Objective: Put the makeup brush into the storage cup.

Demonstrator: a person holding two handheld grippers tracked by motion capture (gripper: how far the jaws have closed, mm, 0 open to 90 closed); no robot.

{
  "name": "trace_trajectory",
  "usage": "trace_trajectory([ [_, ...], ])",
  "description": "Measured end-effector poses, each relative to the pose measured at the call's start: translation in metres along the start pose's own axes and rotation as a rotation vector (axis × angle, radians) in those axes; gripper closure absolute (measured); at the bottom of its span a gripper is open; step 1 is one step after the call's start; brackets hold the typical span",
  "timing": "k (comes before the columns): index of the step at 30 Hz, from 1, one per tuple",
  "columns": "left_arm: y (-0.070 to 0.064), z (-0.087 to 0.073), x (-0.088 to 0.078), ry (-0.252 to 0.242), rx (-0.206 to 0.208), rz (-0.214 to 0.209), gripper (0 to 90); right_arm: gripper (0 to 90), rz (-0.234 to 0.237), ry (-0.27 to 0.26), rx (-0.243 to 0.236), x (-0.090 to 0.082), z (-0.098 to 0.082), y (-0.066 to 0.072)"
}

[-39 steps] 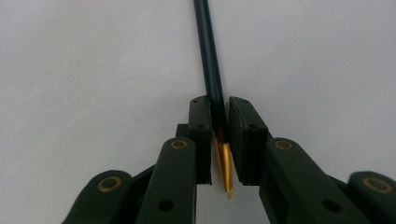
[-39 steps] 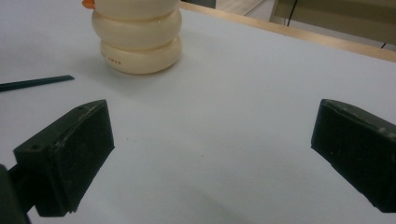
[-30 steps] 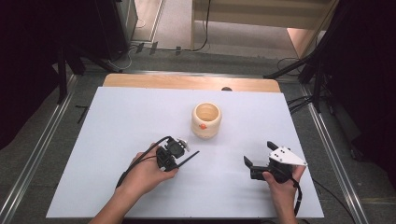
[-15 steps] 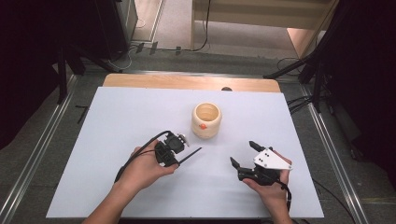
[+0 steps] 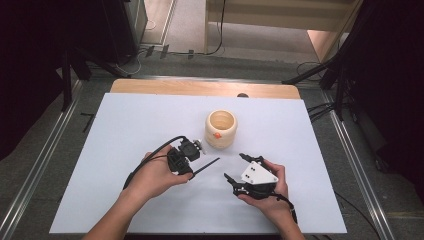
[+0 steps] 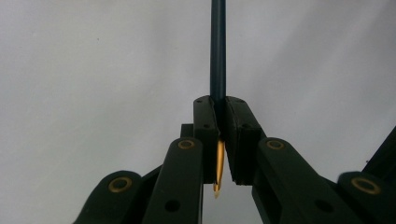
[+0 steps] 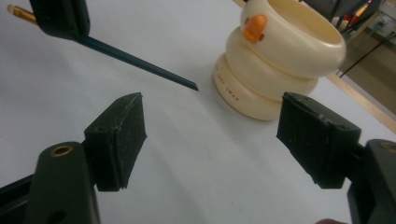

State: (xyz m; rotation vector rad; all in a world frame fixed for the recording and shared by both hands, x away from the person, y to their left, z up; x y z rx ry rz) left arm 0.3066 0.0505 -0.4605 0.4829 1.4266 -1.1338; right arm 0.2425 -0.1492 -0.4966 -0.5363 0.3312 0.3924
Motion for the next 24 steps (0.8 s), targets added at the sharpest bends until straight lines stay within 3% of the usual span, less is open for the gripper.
trace_trajectory([
  [12, 0.001, -0.001, -0.001, 0.002, 0.006, -0.013, 84.6, 37.9, -0.004, -0.023, -0.151, 0.018, 0.005, 0.017],
  [15, 0.001, -0.001, -0.001, 0.004, 0.01, -0.016, 84.6, 37.9, -0.004, -0.013, -0.226, 0.02, 0.009, 0.023],
  [16, 0.001, -0.001, -0.001, 0.005, 0.011, -0.018, 84.6, 38.8, -0.005, -0.033, -0.256, 0.022, 0.013, 0.026],
  [18, 0.001, -0.001, -0.002, 0.005, 0.013, -0.019, 84.6, 38.8, -0.006, -0.029, -0.274, 0.023, 0.014, 0.028],
  [19, 0.001, -0.001, -0.002, 0.002, 0.013, -0.019, 84.6, 39.7, -0.012, -0.033, -0.329, 0.026, 0.016, 0.031],
  [24, 0.001, 0.0, -0.006, 0.011, 0.014, -0.019, 84.6, 43.0, -0.013, -0.057, -0.364, 0.03, 0.02, 0.036],
])
Point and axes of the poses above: each handheld gripper's, and its own axes: x roughly forward along the jaws, z roughly out of its top, y roughly to its left, the point moved 3 cm from there along x, roughly forward along the jaws, and after that the axes turned 15 degrees about -z, right-handed, at the moved point
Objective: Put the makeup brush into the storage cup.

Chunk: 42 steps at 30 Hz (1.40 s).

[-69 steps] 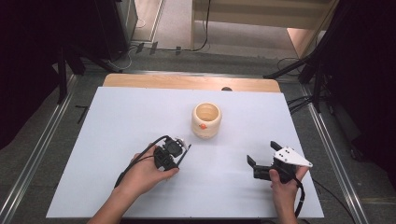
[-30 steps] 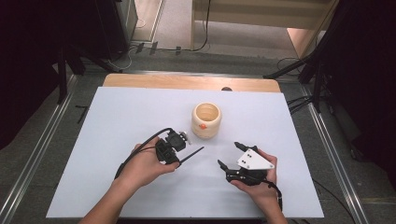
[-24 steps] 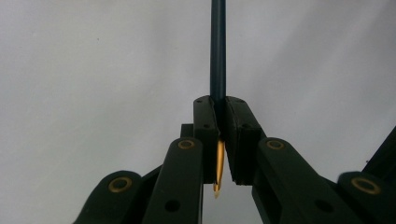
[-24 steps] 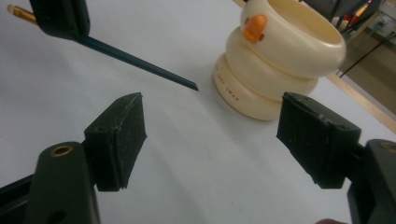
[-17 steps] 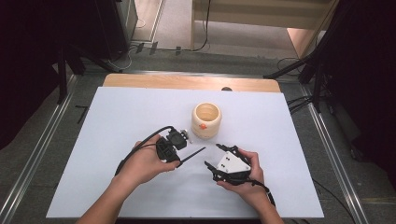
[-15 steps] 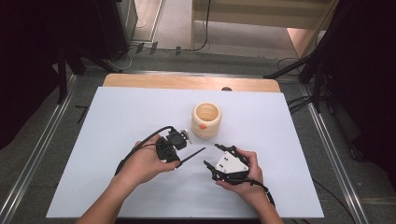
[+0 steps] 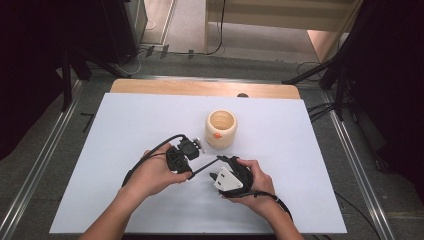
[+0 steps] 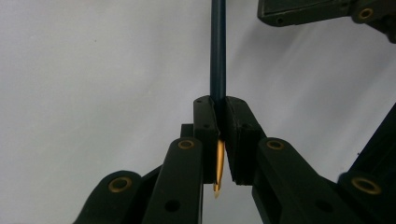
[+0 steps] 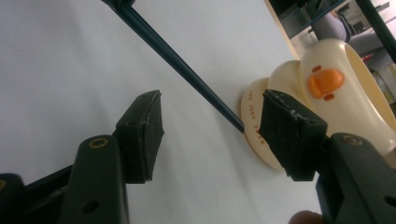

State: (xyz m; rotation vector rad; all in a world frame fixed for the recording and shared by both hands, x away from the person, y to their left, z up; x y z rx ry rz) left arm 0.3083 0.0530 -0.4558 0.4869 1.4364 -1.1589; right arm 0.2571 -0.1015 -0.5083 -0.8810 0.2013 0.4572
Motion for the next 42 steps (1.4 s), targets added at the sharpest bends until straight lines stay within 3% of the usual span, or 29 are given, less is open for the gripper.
trace_trajectory([
  [5, -0.001, 0.001, -0.001, -0.005, 0.001, -0.004, 84.6, 47.9, -0.012, -0.011, -0.044, 0.004, -0.001, 0.002],
  [8, -0.001, 0.001, 0.0, 0.001, 0.005, -0.005, 84.6, 50.5, -0.048, -0.022, -0.056, 0.006, 0.0, 0.004],
  [10, -0.002, 0.002, 0.001, -0.005, 0.004, -0.005, 84.6, 52.2, -0.053, -0.036, -0.09, 0.006, 0.002, 0.007],
  [19, -0.004, 0.004, 0.003, 0.005, 0.014, -0.01, 84.6, 58.2, -0.071, -0.042, -0.132, 0.009, 0.004, 0.012],
  [23, -0.003, 0.005, 0.004, 0.008, 0.023, -0.013, 84.6, 59.7, -0.053, -0.028, -0.184, 0.01, 0.004, 0.014],
  [31, -0.003, 0.003, 0.003, 0.001, 0.022, -0.027, 84.6, 74.3, -0.026, -0.008, -0.209, 0.013, 0.006, 0.016],
  [33, -0.004, 0.004, 0.0, -0.02, 0.03, -0.027, 84.4, 79.8, 0.007, 0.01, -0.215, 0.014, 0.005, 0.019],
  [34, -0.004, 0.004, -0.003, -0.046, 0.049, -0.024, 83.3, 85.4, 0.027, 0.021, -0.251, 0.015, 0.003, 0.022],
  [35, -0.005, 0.004, -0.007, -0.087, 0.068, -0.013, 77.9, 85.7, 0.049, 0.036, -0.255, 0.014, 0.002, 0.024],
  [36, -0.004, 0.004, -0.011, -0.134, 0.07, -0.025, 77.9, 85.7, 0.049, 0.036, -0.255, 0.014, 0.002, 0.024],
  [37, -0.003, 0.004, -0.017, -0.192, 0.076, -0.048, 60.8, 85.7, 0.069, 0.045, -0.259, 0.015, 0.001, 0.027],
  [39, -0.002, 0.002, -0.022, -0.252, 0.082, -0.05, 56.8, 85.7, 0.076, 0.046, -0.258, 0.015, 0.001, 0.028],
  [42, 0.0, -0.001, -0.027, -0.299, 0.081, 0.005, 42.5, 85.7, 0.055, 0.074, -0.219, 0.015, -0.001, 0.026],
])
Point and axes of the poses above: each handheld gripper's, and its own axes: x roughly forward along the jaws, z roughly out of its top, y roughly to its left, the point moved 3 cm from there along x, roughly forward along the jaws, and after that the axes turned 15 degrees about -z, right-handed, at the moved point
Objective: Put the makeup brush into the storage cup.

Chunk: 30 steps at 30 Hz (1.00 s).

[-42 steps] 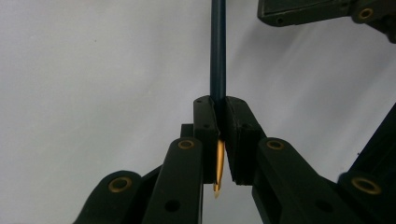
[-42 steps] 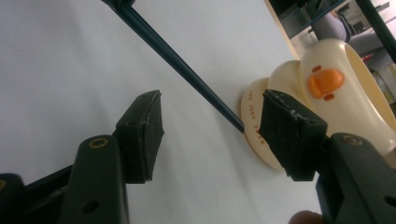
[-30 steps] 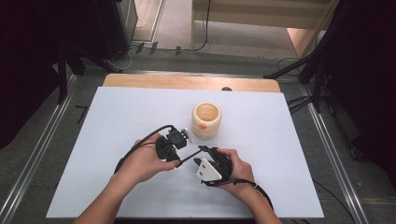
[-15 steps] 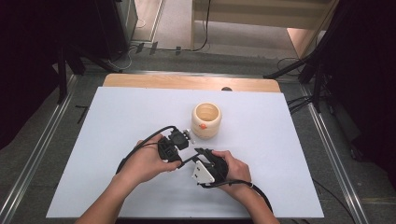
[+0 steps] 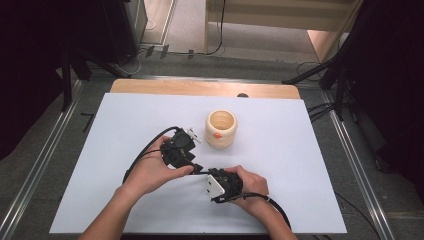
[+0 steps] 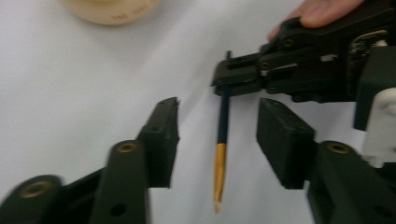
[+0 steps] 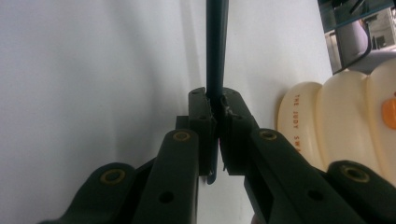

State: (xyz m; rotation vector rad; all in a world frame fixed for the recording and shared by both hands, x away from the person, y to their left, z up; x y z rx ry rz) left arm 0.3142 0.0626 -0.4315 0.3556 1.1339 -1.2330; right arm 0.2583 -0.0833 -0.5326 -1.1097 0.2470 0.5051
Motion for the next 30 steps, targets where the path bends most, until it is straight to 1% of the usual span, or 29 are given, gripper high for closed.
trace_trajectory([
  [1, 0.001, -0.001, -0.001, -0.016, -0.004, 0.002, 38.5, 85.7, 0.001, 0.007, 0.017, 0.0, -0.001, 0.0],
  [2, 0.002, -0.002, -0.003, -0.031, -0.005, -0.001, 31.1, 85.7, -0.005, 0.021, 0.038, 0.001, -0.003, -0.002],
  [3, 0.002, -0.003, -0.003, -0.049, -0.013, -0.005, 31.1, 85.7, -0.005, 0.021, 0.038, 0.001, -0.003, -0.002],
  [4, 0.003, -0.004, -0.004, -0.069, -0.003, -0.008, 28.0, 85.7, -0.004, 0.025, 0.048, 0.001, -0.004, -0.003],
  [5, 0.003, -0.006, -0.006, -0.09, 0.007, -0.024, 16.4, 85.7, -0.006, 0.034, 0.066, 0.001, -0.005, -0.005],
  [6, 0.003, -0.007, -0.008, -0.118, 0.01, -0.041, 16.4, 85.7, -0.006, 0.034, 0.066, 0.001, -0.005, -0.005],
  [7, 0.003, -0.007, -0.009, -0.148, 0.012, -0.044, 13.3, 85.7, -0.009, 0.035, 0.075, 0.001, -0.005, -0.007],
  [9, 0.003, -0.009, -0.013, -0.196, 0.026, -0.034, 7.2, 85.7, -0.013, 0.045, 0.108, 0.001, -0.007, -0.008],
  [10, 0.003, -0.01, -0.015, -0.214, 0.029, -0.036, 3.4, 85.7, -0.013, 0.049, 0.115, 0.001, -0.008, -0.01],
  [11, 0.002, -0.011, -0.017, -0.236, 0.041, -0.037, 1.5, 85.7, -0.014, 0.052, 0.126, 0.001, -0.008, -0.011],
  [12, 0.002, -0.012, -0.019, -0.25, 0.043, -0.026, 1.3, 85.7, -0.021, 0.054, 0.146, 0.001, -0.009, -0.012],
  [14, 0.002, -0.013, -0.02, -0.264, 0.052, -0.011, 0.0, 85.7, -0.018, 0.058, 0.149, 0.001, -0.01, -0.014],
  [15, 0.002, -0.014, -0.021, -0.269, 0.058, -0.009, 0.0, 85.7, -0.024, 0.061, 0.162, 0.002, -0.011, -0.014],
  [16, 0.001, -0.015, -0.021, -0.284, 0.058, -0.002, 0.0, 85.7, -0.026, 0.063, 0.163, 0.001, -0.011, -0.015],
  [17, 0.001, -0.016, -0.021, -0.294, 0.059, 0.001, 0.0, 85.7, -0.026, 0.061, 0.159, 0.002, -0.012, -0.016],
  [18, 0.002, -0.017, -0.022, -0.302, 0.059, -0.006, 0.0, 85.7, -0.028, 0.063, 0.162, 0.002, -0.012, -0.017],
  [19, 0.002, -0.018, -0.022, -0.309, 0.059, -0.007, 0.0, 85.7, -0.037, 0.062, 0.178, 0.002, -0.012, -0.017],
  [20, 0.002, -0.019, -0.022, -0.311, 0.061, -0.003, 0.0, 85.7, -0.032, 0.065, 0.175, 0.001, -0.013, -0.018],
  [21, 0.002, -0.02, -0.022, -0.317, 0.061, -0.005, 0.0, 85.7, -0.036, 0.068, 0.187, 0.001, -0.013, -0.019],
  [23, 0.003, -0.022, -0.022, -0.323, 0.06, 0.004, 0.0, 85.7, -0.037, 0.068, 0.198, 0.001, -0.015, -0.02],
  [24, 0.003, -0.024, -0.022, -0.326, 0.062, 0.005, 0.0, 85.7, -0.035, 0.07, 0.195, 0.001, -0.015, -0.021],
  [25, 0.004, -0.025, -0.022, -0.336, 0.062, 0.009, 0.0, 85.7, -0.039, 0.065, 0.206, 0.001, -0.016, -0.022],
  [26, 0.004, -0.026, -0.023, -0.339, 0.061, 0.016, 0.0, 85.7, -0.033, 0.067, 0.203, 0.001, -0.017, -0.023],
  [27, 0.005, -0.027, -0.024, -0.347, 0.061, 0.015, 0.0, 85.7, -0.038, 0.072, 0.215, 0.001, -0.017, -0.023],
  [28, 0.005, -0.028, -0.024, -0.351, 0.062, 0.021, 0.0, 85.7, -0.034, 0.075, 0.213, 0.001, -0.018, -0.024],
  [29, 0.005, -0.03, -0.025, -0.355, 0.062, 0.039, 0.0, 85.7, -0.039, 0.078, 0.221, 0.001, -0.018, -0.024],
  [30, 0.005, -0.031, -0.025, -0.356, 0.068, 0.044, 0.0, 85.6, -0.038, 0.085, 0.232, 0.001, -0.019, -0.024],
])
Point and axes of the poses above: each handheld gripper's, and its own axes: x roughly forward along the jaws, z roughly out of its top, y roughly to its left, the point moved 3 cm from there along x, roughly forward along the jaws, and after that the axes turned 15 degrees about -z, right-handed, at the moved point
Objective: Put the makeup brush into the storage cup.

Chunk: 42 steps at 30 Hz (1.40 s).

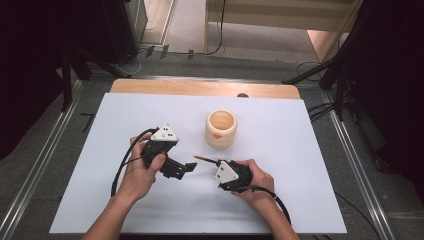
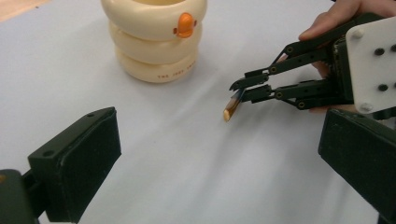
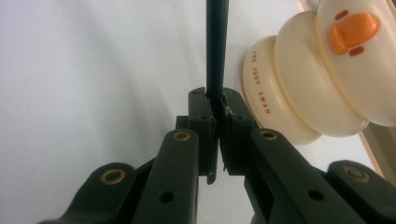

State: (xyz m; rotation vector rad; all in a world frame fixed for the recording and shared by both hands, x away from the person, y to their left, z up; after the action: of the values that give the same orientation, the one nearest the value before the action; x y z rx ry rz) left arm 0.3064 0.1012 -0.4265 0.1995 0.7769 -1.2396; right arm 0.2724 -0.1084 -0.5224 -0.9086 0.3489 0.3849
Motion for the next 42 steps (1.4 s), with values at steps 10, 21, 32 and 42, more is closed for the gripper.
trace_trajectory([
  [10, 0.003, -0.015, -0.007, -0.067, 0.01, 0.016, 0.0, 85.7, -0.003, 0.005, 0.057, 0.0, -0.005, -0.01],
  [21, 0.01, -0.037, -0.013, -0.133, -0.005, 0.045, 0.0, 85.6, 0.002, -0.001, 0.121, -0.001, -0.006, -0.019],
  [32, 0.014, -0.059, -0.025, -0.23, -0.007, 0.095, 0.0, 85.6, 0.029, -0.015, 0.252, -0.005, -0.008, -0.031],
  [42, 0.021, -0.08, -0.032, -0.29, 0.001, 0.144, 0.0, 85.6, 0.063, -0.033, 0.347, -0.003, -0.008, -0.037],
])
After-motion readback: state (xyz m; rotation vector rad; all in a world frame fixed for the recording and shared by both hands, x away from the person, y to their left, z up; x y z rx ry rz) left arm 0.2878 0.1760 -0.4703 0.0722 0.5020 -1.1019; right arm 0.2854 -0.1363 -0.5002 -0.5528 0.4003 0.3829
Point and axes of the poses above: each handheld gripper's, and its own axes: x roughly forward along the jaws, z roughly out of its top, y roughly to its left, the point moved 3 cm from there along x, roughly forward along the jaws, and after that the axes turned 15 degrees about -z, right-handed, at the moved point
